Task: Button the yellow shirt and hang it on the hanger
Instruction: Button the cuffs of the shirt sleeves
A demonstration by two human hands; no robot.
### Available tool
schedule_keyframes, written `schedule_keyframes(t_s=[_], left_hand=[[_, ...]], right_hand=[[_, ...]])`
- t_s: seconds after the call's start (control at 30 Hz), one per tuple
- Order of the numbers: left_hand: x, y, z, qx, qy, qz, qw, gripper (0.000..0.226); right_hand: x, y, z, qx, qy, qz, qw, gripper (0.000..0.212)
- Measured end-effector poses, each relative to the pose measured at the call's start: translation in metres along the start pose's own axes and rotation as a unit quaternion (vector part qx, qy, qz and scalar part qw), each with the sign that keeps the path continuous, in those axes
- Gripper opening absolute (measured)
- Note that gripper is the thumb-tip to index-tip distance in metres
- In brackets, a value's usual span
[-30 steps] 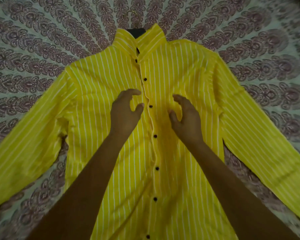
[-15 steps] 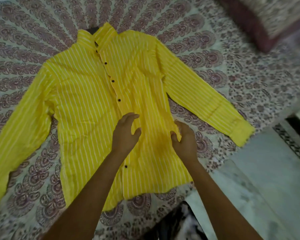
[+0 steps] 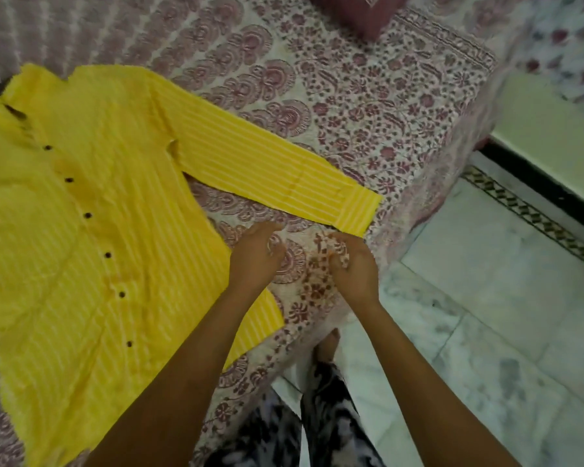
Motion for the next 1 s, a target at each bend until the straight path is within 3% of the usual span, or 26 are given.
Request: schedule_keyframes(t_s=[0.2, 0.27, 0.33, 0.47, 0.57, 0.7, 0.8, 0.9, 1.0], left_hand=[[-0.061, -0.052, 0.034, 0.024, -0.001, 0.007, 1.000, 0.029], [-0.065, -0.062, 0.044, 0.028, 0.014, 0.014, 0.999, 0.030], [-0.068, -0.069, 0.056, 0.021, 0.007, 0.049, 0.999, 0.037], [-0.087, -0.094, 0.076, 0.057, -0.089, 0.185, 0.977, 0.054], [-0.090, -0.109, 0.084, 0.068, -0.109, 0.216, 0.968, 0.048], [-0.089, -0.093, 0.097, -0.006, -0.072, 0.117, 0.991, 0.019], [-0.072, -0.078, 0.106, 0.009, 0.019, -0.077, 0.997, 0.038], [-0.058, -0.063, 0.106, 0.043, 0.093, -0.228, 0.968, 0.020], [-0.055, -0.053, 0.104, 0.081, 0.098, -0.267, 0.955, 0.010]], right_hand=[[-0.034, 0.026, 0.040, 0.034, 0.037, -0.069, 0.996, 0.040], [-0.046, 0.028, 0.053, 0.021, 0.013, -0.073, 0.997, 0.047], [-0.059, 0.033, 0.065, -0.014, -0.054, -0.016, 0.998, 0.052], [-0.078, 0.024, 0.077, -0.042, -0.142, 0.120, 0.982, 0.050], [-0.094, 0.024, 0.076, -0.084, -0.208, 0.226, 0.948, 0.040], [-0.102, 0.022, 0.076, -0.096, -0.261, 0.356, 0.892, 0.025], [-0.095, 0.017, 0.074, -0.091, -0.272, 0.423, 0.859, 0.028], [-0.069, 0.008, 0.074, -0.063, -0.248, 0.442, 0.860, 0.024], [-0.043, -0.001, 0.078, -0.048, -0.205, 0.404, 0.890, 0.015]])
Point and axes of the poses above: each hand's wrist, its own z-axis towards the middle knuckle, its own y-axis out of the back of the hand, x = y × z, the point moved 9 cm from there along z, towards the middle knuckle, and after that the axes turned 11 degrees about z, right-handed, at the moved point
